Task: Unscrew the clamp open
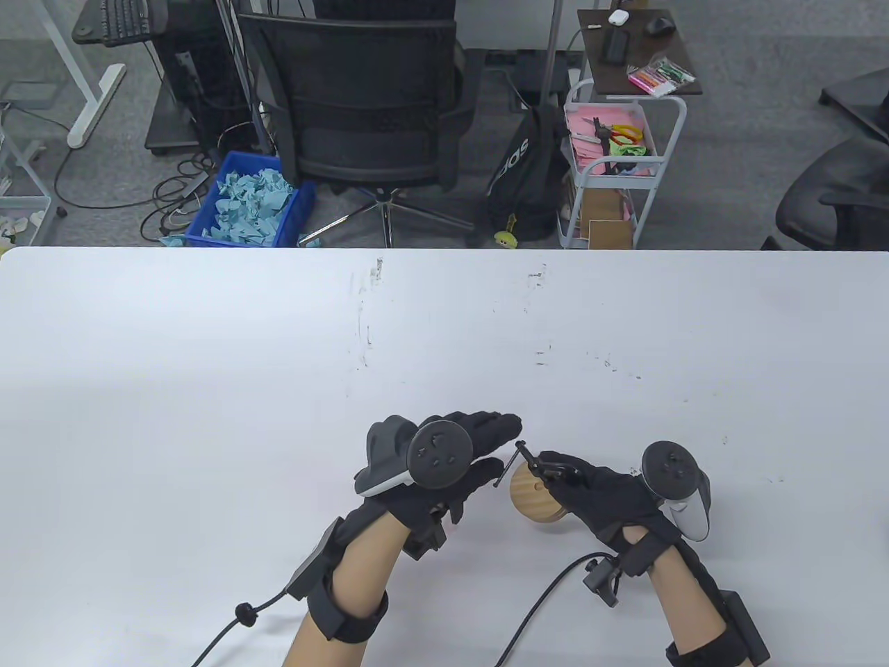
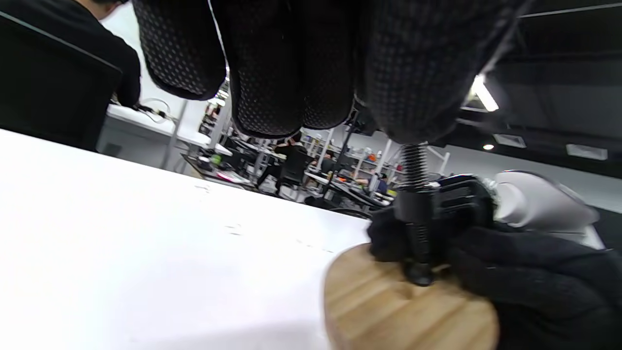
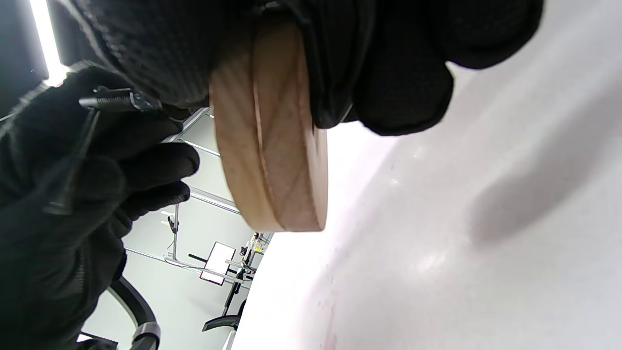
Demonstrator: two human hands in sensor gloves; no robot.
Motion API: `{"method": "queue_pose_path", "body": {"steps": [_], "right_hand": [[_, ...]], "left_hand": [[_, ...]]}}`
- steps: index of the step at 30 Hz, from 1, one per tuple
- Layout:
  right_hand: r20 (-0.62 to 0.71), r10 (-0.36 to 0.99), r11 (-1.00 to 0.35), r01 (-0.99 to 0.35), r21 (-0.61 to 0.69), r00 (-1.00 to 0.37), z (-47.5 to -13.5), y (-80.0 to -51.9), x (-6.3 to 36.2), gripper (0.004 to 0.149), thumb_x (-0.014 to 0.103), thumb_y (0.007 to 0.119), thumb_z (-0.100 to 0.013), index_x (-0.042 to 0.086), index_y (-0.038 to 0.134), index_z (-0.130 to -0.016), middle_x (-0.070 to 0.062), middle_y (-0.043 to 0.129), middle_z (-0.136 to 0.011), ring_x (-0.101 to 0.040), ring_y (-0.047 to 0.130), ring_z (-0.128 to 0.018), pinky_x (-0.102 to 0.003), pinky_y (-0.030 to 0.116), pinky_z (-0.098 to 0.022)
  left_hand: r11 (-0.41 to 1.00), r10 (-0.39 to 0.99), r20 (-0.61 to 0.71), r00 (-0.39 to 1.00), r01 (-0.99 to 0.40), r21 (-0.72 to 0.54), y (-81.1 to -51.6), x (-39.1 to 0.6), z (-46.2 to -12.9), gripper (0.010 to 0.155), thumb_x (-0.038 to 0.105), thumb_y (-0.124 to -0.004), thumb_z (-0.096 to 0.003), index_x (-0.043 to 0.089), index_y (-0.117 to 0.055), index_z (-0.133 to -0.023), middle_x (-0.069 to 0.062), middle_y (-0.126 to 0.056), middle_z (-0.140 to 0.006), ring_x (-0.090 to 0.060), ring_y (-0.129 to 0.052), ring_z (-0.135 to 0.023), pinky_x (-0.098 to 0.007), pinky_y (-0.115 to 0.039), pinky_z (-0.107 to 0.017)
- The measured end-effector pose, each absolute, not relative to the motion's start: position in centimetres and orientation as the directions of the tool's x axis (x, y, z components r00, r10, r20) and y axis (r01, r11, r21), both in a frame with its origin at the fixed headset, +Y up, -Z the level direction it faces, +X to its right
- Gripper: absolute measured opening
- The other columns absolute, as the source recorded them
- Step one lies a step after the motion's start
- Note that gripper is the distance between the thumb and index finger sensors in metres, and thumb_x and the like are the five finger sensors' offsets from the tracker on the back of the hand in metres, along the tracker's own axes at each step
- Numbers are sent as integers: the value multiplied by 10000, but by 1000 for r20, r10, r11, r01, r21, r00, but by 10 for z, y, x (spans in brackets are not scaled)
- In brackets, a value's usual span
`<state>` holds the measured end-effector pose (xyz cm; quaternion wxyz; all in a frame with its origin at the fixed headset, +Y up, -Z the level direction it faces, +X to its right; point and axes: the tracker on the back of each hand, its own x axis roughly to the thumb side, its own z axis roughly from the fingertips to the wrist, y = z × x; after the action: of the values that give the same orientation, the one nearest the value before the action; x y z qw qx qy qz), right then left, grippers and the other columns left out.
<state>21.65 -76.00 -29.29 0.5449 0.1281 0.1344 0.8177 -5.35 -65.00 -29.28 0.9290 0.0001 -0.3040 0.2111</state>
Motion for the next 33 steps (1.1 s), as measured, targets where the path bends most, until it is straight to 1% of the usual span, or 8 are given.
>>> {"method": "queue_pose_path", "body": {"steps": [3, 6, 13, 20, 23, 26, 28, 33], "right_hand": [[77, 919, -387, -846, 367, -387, -292, -760, 214, 472, 451, 819, -423, 409, 786, -892, -173, 729, -846, -208, 945, -560, -518, 699, -486], [84, 916, -393, -837, 381, -392, -290, -759, 211, 470, 451, 819, -423, 410, 788, -890, -173, 730, -846, -206, 947, -557, -517, 700, -486], [117, 897, -434, -798, 418, -426, -288, -759, 202, 469, 458, 817, -424, 418, 785, -890, -145, 735, -851, -198, 950, -558, -512, 706, -486], [114, 893, -438, -782, 443, -435, -286, -760, 197, 472, 456, 822, -420, 409, 792, -889, -151, 741, -842, -198, 955, -542, -513, 708, -477], [105, 894, -435, -787, 438, -435, -287, -761, 198, 479, 457, 823, -417, 405, 789, -892, -157, 739, -840, -205, 943, -558, -513, 709, -475], [88, 905, -411, -802, 433, -416, -288, -762, 201, 476, 452, 823, -418, 401, 792, -891, -154, 739, -841, -211, 942, -558, -517, 706, -475], [73, 910, -399, -810, 429, -409, -289, -762, 202, 477, 442, 828, -418, 394, 793, -891, -184, 734, -838, -215, 951, -540, -525, 698, -478], [65, 918, -380, -827, 415, -390, -289, -762, 206, 476, 440, 829, -419, 392, 796, -891, -185, 733, -838, -217, 948, -543, -526, 696, -478]], "left_hand": [[906, 401, 589, 702, -398, -142, -648, -48, -289, 714, 504, -914, -410, 434, -629, -1061, 40, -787, -1063, -200, -939, -900, -433, -779, -693], [922, 365, 591, 720, -366, -125, -650, -42, -287, 640, 559, -890, -399, 411, -730, -1000, 43, -837, -1013, -186, -972, -836, -403, -804, -655], [910, 324, 565, 759, -413, 33, -653, -43, -287, 416, 583, -835, -443, 288, -932, -720, 69, -1041, -485, -81, -1070, -332, -285, -902, -371], [920, 304, 530, 792, -388, 53, -655, -44, -290, 408, 598, -812, -450, 252, -965, -602, 80, -1031, -323, -54, -1035, -171, -256, -904, -263], [923, 305, 512, 803, -382, 49, -655, -46, -292, 432, 620, -795, -447, 281, -944, -670, 100, -1039, -403, -50, -1057, -251, -256, -909, -317], [912, 330, 530, 781, -409, 36, -653, -47, -290, 563, 618, -801, -452, 318, -781, -928, 87, -974, -762, -107, -1058, -578, -324, -874, -530], [903, 351, 560, 750, -430, 10, -651, -46, -287, 620, 564, -817, -466, 368, -649, -1030, 87, -836, -989, -153, -982, -800, -396, -806, -663], [901, 389, 624, 678, -421, -105, -648, -39, -284, 588, 477, -879, -458, 435, -683, -1011, 103, -743, -1099, -212, -809, -1035, -519, -672, -783]]}}
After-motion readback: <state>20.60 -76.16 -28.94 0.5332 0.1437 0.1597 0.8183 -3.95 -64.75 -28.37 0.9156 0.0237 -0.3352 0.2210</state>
